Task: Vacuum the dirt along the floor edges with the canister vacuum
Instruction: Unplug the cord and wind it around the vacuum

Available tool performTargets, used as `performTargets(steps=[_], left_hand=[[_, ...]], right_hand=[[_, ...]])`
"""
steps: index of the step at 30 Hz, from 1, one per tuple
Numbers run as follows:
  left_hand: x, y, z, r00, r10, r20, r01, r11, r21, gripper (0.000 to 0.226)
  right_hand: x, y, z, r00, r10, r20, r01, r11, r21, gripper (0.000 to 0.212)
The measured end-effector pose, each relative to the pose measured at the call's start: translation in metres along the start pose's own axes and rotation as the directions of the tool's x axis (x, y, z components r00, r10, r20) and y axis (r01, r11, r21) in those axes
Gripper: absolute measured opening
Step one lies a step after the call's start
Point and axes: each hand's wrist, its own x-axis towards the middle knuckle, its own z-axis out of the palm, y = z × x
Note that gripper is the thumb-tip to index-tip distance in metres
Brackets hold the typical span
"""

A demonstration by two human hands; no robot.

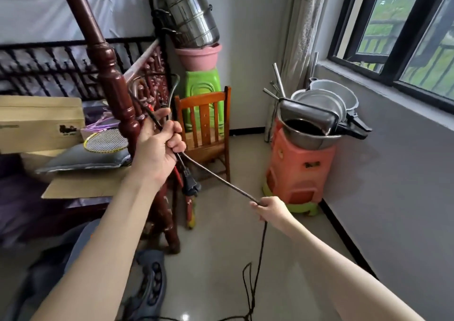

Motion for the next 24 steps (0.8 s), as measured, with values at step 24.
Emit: performTargets(steps=[24], left_hand=[[-0.041,-0.058,-0.095,0.870,-0.490,0.055,0.241,0.520,0.819,0.021]], right_hand=[[-0.001,-0.092,-0.028,0.992,-0.124,-0.019,0.093,0.626,0.775,0.024]])
